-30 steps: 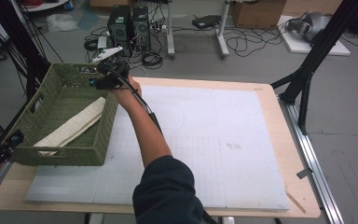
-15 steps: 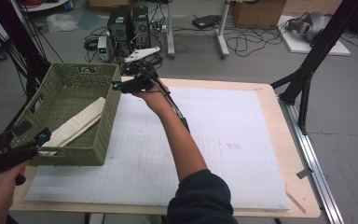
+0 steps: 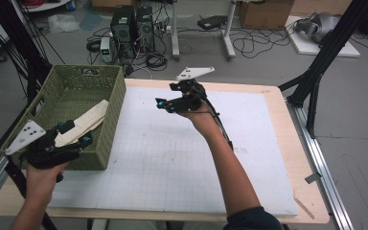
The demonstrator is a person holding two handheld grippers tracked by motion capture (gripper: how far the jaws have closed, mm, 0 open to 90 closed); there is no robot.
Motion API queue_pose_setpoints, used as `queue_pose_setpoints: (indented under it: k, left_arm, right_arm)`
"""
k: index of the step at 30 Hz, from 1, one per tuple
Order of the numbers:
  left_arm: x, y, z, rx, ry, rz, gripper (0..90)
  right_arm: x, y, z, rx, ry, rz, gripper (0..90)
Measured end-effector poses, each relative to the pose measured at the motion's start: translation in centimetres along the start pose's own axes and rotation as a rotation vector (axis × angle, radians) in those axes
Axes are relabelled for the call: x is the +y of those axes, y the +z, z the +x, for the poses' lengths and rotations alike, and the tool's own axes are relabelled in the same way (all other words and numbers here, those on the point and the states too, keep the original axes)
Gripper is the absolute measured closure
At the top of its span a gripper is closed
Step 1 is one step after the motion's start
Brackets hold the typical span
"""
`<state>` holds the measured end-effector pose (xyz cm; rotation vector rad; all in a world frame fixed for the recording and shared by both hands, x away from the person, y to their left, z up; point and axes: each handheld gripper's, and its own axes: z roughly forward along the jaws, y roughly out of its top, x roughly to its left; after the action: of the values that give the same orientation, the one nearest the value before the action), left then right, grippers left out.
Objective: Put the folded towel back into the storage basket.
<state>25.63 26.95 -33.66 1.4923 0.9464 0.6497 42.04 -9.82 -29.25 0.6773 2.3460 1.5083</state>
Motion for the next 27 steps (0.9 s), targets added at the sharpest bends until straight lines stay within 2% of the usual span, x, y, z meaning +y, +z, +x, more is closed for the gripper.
queue_pose_setpoints:
  k: [5,10,17,20,27]
  left_arm:
    - [-0.2,1.9,-1.6,-0.050,0.002,-0.007,20.6]
    - [-0.6,4.0,-3.3,-0.129,0.028,0.013,20.6]
    - [-1.6,6.5,-5.2,-0.199,0.055,0.008,20.6]
    - [-2.1,7.6,-5.9,-0.225,0.077,0.012,20.7]
    - [-3.3,9.6,-6.8,-0.248,0.083,0.053,20.7]
  right_arm:
    - [-2.1,-3.2,-0.4,-0.049,0.009,-0.001,18.7]
    - [-4.3,-6.1,-0.2,-0.104,0.015,0.007,17.0]
    - [-7.9,-9.6,0.1,-0.181,0.042,0.019,12.2]
    - [-9.6,-10.9,0.2,-0.209,0.060,0.010,11.8]
    - [-13.3,-13.7,0.7,-0.279,0.086,0.016,11.7]
